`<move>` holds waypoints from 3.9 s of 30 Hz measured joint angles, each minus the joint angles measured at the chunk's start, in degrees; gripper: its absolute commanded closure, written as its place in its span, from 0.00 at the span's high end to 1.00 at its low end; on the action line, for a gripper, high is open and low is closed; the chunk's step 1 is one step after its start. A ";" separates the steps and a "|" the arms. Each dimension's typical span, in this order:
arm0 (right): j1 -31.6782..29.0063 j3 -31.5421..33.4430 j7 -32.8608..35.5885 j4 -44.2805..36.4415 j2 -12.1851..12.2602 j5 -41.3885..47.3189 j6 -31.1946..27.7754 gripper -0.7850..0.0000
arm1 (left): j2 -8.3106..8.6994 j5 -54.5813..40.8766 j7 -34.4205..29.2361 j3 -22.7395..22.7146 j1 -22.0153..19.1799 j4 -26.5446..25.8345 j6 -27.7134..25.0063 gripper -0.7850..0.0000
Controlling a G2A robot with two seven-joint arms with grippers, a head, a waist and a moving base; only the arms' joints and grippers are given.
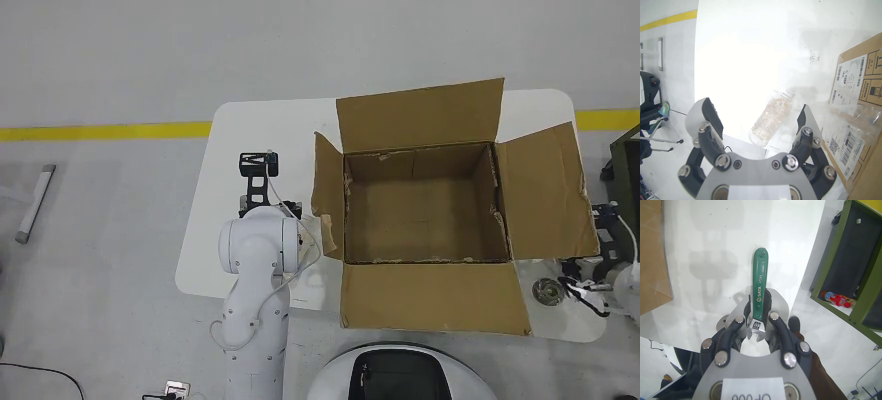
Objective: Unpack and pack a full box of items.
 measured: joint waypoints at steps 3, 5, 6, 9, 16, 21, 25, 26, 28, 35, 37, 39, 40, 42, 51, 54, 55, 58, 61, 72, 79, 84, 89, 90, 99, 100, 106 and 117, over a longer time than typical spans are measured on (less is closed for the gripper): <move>-0.50 0.67 -1.13 -1.76 0.04 1.24 0.96 0.29 | 0.00 0.00 0.00 0.00 0.00 0.00 0.00 1.00; -1.08 1.77 -3.43 -4.01 -0.04 3.52 1.69 0.25 | 0.00 0.00 0.00 0.00 0.00 0.00 0.00 1.00; -1.41 2.46 -5.11 -5.18 -0.10 4.78 1.93 0.22 | 0.00 0.00 0.00 0.00 0.00 0.00 0.00 1.00; -3.24 5.21 -13.85 -8.73 -0.43 8.27 2.45 0.00 | 0.00 0.00 0.00 0.00 0.00 0.00 0.00 1.00; -8.73 5.92 -33.69 -11.42 -1.39 9.15 4.33 0.00 | 0.00 0.00 0.00 0.00 0.00 0.00 0.00 1.00; -8.76 5.79 -33.93 -11.38 -1.40 9.44 4.30 0.00 | 0.00 0.00 0.00 0.00 0.00 0.00 0.00 1.00; -8.56 5.86 -38.00 -11.43 -1.63 9.56 5.90 0.00 | 0.00 0.00 0.00 0.00 0.00 0.00 0.00 1.00; -8.47 5.95 -41.59 -11.30 -1.87 10.67 7.14 0.00 | 0.00 0.00 0.00 0.00 0.00 0.00 0.00 1.00; -8.64 6.21 -47.88 -11.24 -2.24 12.33 8.61 0.00 | 0.00 0.00 0.00 0.00 0.00 0.00 0.00 1.00; -9.75 5.45 -64.55 -10.60 -3.13 16.35 6.94 0.00 | 0.00 0.00 0.00 0.00 0.00 0.00 0.00 1.00; -9.74 5.44 -64.72 -10.51 -3.14 16.58 6.76 0.00 | 0.00 0.00 0.00 0.00 0.00 0.00 0.00 1.00; -9.74 5.46 -64.58 -10.53 -3.13 16.52 6.83 0.00 | 0.02 -0.65 0.70 -0.19 0.48 -0.36 -0.22 1.00; -9.74 5.46 -64.56 -10.54 -3.13 16.51 6.84 0.00 | 0.06 -1.49 1.52 -0.50 1.02 -0.88 -0.72 1.00; -9.74 5.46 -64.55 -10.54 -3.13 16.50 6.85 0.00 | 0.23 -3.56 1.92 -1.69 2.24 -2.74 -2.68 1.00; -9.74 5.46 -64.56 -10.54 -3.13 16.50 6.85 0.00 | 1.58 -12.21 -3.65 -9.05 7.85 -7.92 -15.67 1.00; -9.74 5.46 -64.56 -10.54 -3.13 16.50 6.85 0.00 | 2.22 -13.57 -3.85 -10.58 9.35 -7.08 -20.61 1.00; -9.74 5.46 -64.56 -10.54 -3.13 16.50 6.85 0.00 | 2.43 -14.01 -3.50 -10.51 9.70 -6.37 -21.03 1.00; -9.74 5.46 -64.56 -10.54 -3.13 16.50 6.84 0.00 | 3.53 -13.67 -1.06 -9.18 10.60 -4.39 -23.28 1.00; -9.74 5.46 -64.56 -10.54 -3.13 16.50 6.84 0.00 | 4.34 -14.08 0.23 -8.41 10.88 -3.70 -24.55 1.00; -9.74 5.46 -64.56 -10.54 -3.13 16.50 6.84 0.00 | 4.38 -15.56 1.73 -7.88 11.73 -2.81 -25.06 1.00; -9.74 5.46 -64.56 -10.54 -3.13 16.50 6.84 0.00 | 4.95 -17.51 3.53 -6.82 11.02 0.75 -27.24 1.00; -9.74 5.46 -64.56 -10.54 -3.13 16.50 6.84 0.00 | 5.48 -16.48 5.28 -6.73 9.77 4.02 -27.91 1.00; -9.74 5.46 -64.56 -10.54 -3.13 16.50 6.84 0.00 | 5.94 -16.33 6.54 -6.61 8.58 7.32 -28.22 1.00; -9.74 5.46 -64.56 -10.54 -3.13 16.50 6.84 0.00 | 6.01 -16.30 6.80 -6.62 8.40 7.87 -28.11 1.00; -9.74 5.46 -64.56 -10.54 -3.13 16.50 6.84 0.00 | 6.77 -16.00 8.64 -6.37 6.90 12.27 -28.01 0.45; -9.74 5.46 -64.56 -10.54 -3.13 16.50 6.84 0.00 | 6.83 -16.04 8.73 -6.27 6.83 12.58 -28.02 0.22; -9.74 5.46 -64.56 -10.54 -3.13 16.50 6.84 0.16 | 7.17 -16.46 9.04 -5.43 6.81 13.44 -27.35 0.00; -8.95 7.46 -63.58 -10.25 -3.41 25.59 6.53 1.00 | 7.78 -19.56 6.74 -6.74 8.70 6.09 -22.31 0.00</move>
